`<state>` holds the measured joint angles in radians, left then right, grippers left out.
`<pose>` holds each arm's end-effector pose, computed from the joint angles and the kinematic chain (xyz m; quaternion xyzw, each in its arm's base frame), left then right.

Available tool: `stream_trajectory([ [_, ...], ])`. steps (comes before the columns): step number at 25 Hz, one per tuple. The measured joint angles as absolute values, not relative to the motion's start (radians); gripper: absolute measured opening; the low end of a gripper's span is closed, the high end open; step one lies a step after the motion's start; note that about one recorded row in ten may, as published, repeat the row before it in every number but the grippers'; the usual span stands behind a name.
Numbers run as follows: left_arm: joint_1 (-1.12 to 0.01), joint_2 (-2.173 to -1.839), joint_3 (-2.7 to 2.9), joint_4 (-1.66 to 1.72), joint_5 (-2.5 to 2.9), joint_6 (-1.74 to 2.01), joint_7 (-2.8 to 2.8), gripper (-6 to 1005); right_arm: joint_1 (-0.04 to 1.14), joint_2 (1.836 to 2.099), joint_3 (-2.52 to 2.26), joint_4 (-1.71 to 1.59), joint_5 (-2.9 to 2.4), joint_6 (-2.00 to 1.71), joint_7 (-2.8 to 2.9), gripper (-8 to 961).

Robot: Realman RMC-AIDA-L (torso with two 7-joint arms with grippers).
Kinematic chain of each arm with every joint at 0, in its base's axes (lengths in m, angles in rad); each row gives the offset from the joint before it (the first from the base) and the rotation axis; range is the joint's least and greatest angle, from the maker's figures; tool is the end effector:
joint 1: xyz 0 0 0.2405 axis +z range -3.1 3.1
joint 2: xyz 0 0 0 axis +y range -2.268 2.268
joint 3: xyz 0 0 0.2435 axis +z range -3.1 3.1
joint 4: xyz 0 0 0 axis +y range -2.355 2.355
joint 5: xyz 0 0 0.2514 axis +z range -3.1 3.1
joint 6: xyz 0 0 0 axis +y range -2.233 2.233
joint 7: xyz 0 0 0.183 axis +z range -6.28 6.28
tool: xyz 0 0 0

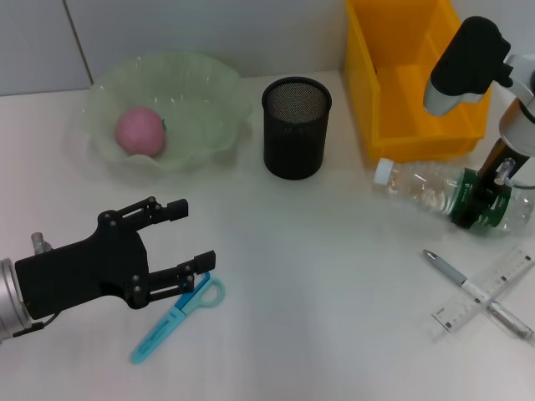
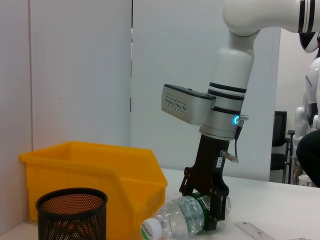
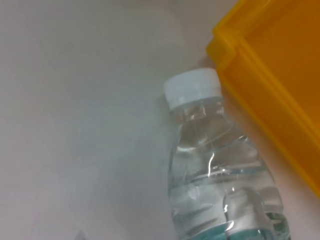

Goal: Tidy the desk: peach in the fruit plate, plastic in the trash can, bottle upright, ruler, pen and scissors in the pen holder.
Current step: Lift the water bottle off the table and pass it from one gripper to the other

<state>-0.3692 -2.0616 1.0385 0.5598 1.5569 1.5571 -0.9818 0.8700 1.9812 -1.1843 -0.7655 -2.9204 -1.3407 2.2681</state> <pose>-0.2613 0.3272 -0.0528 -0.9318 -0.0913 -0.3156 0.1542 0.2721 0.4571 0.0046 -0.8809 0.2645 -0.3322 0.2092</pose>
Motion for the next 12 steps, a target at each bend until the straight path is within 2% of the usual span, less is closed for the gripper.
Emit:
stream_trajectory([
  [12, -0.371, -2.062, 1.039, 0.56, 1.557, 1.564, -0.983, 787, 0.862, 1.989, -1.201, -0.768, -2.92, -1.339, 2.267, 821],
])
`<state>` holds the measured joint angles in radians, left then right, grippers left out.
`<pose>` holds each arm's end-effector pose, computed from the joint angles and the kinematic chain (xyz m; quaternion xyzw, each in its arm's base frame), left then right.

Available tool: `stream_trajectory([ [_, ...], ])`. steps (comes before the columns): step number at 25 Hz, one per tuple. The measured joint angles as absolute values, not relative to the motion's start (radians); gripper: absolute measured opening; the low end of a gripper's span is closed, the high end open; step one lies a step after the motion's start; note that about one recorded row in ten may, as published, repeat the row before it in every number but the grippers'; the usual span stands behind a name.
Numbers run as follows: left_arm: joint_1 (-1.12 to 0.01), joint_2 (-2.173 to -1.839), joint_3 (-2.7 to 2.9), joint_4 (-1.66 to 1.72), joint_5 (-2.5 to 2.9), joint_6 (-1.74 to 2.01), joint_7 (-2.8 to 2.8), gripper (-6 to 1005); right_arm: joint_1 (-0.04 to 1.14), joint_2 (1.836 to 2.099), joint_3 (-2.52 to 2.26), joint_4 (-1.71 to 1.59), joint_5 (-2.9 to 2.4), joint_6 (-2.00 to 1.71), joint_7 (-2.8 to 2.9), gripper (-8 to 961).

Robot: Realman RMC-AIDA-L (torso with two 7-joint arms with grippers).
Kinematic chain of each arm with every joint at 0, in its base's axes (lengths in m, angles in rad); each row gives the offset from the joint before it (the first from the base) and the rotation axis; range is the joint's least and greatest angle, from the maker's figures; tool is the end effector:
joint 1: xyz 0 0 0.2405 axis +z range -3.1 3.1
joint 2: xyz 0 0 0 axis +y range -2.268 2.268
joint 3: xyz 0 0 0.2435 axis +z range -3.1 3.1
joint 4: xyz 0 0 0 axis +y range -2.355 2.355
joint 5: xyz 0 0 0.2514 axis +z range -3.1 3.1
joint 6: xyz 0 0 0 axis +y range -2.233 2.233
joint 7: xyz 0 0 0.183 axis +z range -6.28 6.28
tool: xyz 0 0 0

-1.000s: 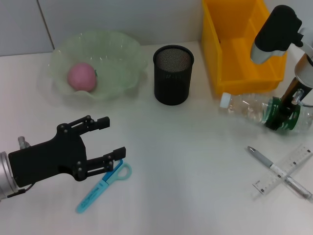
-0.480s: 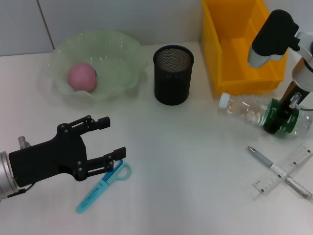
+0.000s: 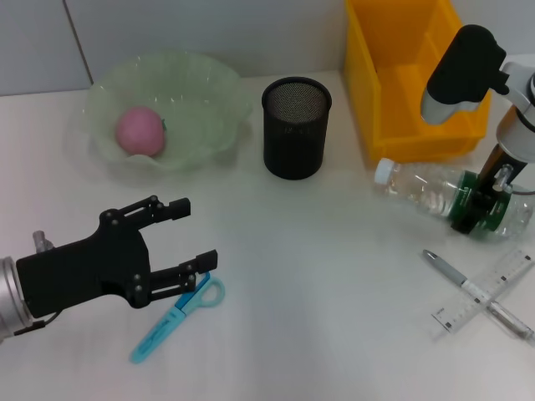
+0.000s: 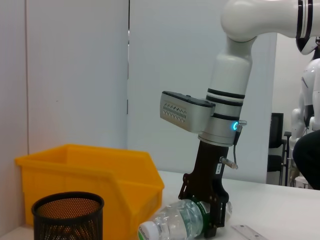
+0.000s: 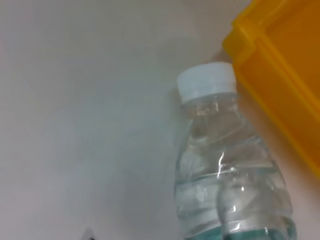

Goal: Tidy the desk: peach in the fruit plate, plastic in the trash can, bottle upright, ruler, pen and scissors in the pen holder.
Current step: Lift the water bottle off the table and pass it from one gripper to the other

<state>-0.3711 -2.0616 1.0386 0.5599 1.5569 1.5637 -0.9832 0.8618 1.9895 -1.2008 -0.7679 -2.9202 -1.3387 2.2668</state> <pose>-0.2599 0.3268 -0.0526 -0.9317 -0.0899 -0.3178 0.1512 0.2736 0.4536 -0.0007 -0.8817 0.2602 -0.3364 0.2042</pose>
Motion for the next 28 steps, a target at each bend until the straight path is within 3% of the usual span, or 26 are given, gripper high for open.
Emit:
stream_trajectory([
  [12, -0.379, -2.062, 1.038, 0.56, 1.557, 1.566, -0.985, 787, 0.821, 2.026, -1.075, -0.873, -2.868, -1.413, 2.143, 790],
  [28, -0.37, -2.062, 1.027, 0.567, 1.549, 1.591, -0.984, 787, 0.728, 2.019, -0.976, -0.996, -2.578, -1.518, 2.011, 780],
])
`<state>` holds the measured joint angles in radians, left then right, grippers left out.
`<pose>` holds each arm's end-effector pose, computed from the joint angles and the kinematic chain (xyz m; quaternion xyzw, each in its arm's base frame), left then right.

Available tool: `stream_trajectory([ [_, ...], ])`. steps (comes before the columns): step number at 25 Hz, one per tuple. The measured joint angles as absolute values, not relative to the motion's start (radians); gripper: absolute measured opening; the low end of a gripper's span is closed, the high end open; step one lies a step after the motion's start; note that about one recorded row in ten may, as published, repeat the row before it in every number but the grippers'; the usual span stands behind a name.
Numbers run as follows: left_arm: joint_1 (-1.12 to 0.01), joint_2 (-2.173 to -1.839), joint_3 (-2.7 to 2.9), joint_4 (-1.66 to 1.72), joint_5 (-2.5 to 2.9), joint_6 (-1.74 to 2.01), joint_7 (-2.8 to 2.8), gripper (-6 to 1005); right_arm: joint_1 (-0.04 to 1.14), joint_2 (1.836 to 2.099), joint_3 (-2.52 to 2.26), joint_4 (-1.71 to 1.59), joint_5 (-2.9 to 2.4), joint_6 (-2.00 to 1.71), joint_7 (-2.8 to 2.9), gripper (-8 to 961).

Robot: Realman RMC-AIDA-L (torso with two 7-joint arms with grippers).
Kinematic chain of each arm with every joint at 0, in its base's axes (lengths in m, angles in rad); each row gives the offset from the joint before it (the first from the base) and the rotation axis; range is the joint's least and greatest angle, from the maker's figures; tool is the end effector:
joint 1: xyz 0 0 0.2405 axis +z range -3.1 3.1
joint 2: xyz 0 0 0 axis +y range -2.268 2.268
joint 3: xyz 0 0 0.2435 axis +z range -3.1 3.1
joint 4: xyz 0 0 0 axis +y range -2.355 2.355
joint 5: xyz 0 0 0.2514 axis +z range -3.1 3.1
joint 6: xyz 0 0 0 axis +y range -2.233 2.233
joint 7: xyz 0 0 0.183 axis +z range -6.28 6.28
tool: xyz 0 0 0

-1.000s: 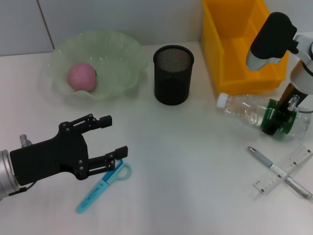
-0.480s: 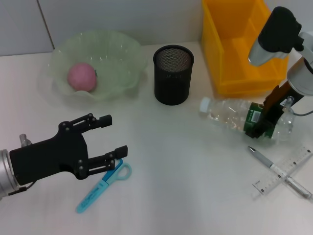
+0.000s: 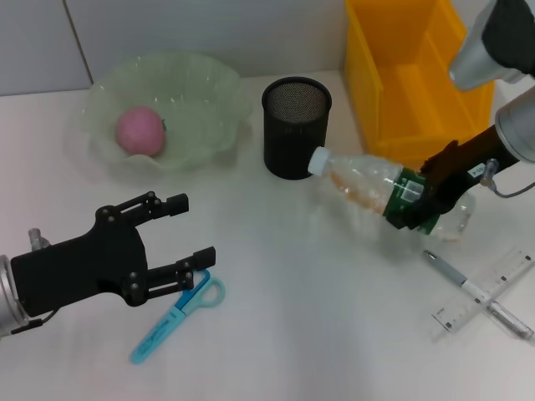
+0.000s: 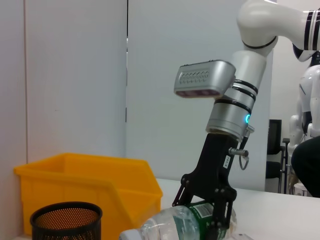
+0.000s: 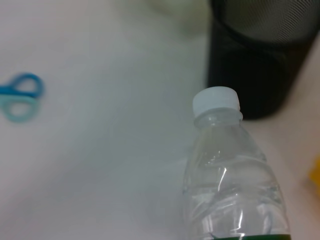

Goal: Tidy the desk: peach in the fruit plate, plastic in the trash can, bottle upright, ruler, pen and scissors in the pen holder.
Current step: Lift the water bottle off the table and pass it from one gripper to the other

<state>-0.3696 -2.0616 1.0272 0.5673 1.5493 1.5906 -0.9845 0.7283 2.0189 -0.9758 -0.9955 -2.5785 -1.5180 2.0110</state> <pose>-0.2562 0.3260 -0.0476 -0.9283 -0.0844 -0.3296 0.1500 0.2341 0.4318 0.0127 -0.9489 0.2512 -0.1237 0.1456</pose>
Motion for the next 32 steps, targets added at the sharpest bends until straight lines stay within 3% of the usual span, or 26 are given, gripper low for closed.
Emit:
stream_trajectory([
  [12, -0.363, -2.067, 0.942, 0.551, 1.479, 1.693, -0.982, 784, 0.603, 2.025, -0.946, -1.055, -2.201, -1.59, 1.809, 775],
  [16, -0.359, -2.065, 0.937, 0.495, 1.346, 1.743, -0.984, 778, 0.573, 2.04, -0.913, -1.024, -2.124, -1.583, 1.685, 774],
  [21, -0.353, -2.062, 0.936, 0.441, 1.222, 1.766, -1.012, 770, 0.558, 2.062, -0.823, -0.925, -2.044, -1.57, 1.484, 774],
  [32, -0.385, -2.056, 0.948, 0.407, 1.221, 1.77, -1.06, 754, 0.542, 2.064, -0.798, -0.635, -1.802, -1.58, 1.107, 775],
])
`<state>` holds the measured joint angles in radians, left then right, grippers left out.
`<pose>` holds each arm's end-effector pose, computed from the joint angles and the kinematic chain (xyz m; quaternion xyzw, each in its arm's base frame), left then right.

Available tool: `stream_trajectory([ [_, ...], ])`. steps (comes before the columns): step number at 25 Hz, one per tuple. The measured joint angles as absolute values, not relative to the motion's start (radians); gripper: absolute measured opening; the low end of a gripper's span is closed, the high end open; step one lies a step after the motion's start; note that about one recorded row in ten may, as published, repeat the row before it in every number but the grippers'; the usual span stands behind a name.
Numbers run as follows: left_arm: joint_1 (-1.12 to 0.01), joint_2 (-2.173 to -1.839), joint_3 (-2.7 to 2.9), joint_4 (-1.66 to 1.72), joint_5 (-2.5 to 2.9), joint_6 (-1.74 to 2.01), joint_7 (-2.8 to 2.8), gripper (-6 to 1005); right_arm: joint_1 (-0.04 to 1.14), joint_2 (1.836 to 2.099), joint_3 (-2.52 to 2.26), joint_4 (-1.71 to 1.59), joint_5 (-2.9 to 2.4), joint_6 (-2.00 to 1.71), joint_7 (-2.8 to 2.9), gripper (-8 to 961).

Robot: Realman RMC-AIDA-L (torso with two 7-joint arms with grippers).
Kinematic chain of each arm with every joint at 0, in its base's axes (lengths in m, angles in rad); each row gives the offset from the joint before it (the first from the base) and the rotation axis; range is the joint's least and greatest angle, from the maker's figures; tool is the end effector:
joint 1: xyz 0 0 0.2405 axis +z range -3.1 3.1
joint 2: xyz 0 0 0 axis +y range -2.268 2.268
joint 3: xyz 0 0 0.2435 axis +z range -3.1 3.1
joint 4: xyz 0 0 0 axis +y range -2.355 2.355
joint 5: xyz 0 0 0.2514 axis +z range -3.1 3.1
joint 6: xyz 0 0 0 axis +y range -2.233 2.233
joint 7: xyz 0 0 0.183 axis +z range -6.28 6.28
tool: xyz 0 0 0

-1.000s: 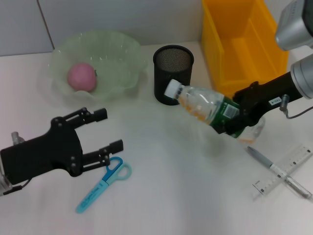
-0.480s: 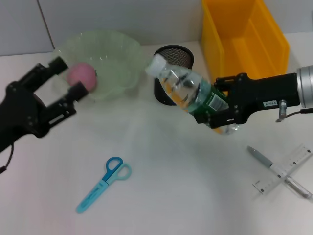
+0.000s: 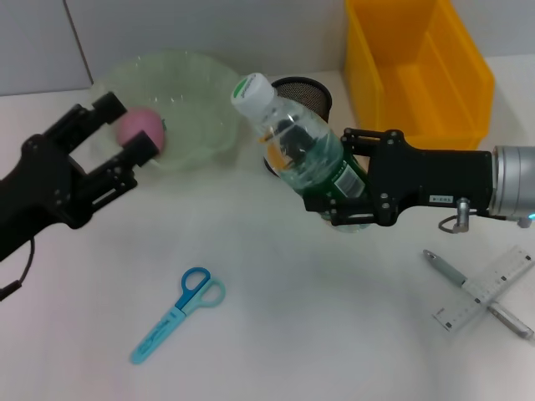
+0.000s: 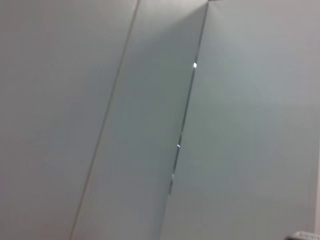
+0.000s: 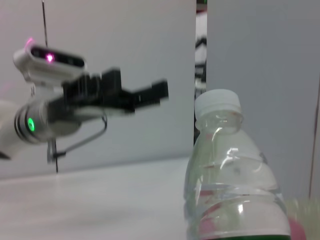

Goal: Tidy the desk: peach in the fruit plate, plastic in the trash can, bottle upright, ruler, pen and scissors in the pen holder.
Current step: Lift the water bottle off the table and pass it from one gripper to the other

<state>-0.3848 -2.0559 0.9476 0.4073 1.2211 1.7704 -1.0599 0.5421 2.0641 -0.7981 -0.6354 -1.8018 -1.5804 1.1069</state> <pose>-0.2381 0.3266 -0.0017 -0.8223 -0.1475 -0.5170 0.1864 0.2283 0.3783 -0.0237 -0.9445 0.0606 0.2851 0.1517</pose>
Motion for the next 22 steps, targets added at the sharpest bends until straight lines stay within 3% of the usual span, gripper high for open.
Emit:
stream_trajectory([
  [22, -0.434, -2.068, 0.942, 0.385, 1.293, 1.774, -1.01, 721, 0.602, 2.084, -0.821, -0.437, -1.724, -1.65, 0.919, 774],
])
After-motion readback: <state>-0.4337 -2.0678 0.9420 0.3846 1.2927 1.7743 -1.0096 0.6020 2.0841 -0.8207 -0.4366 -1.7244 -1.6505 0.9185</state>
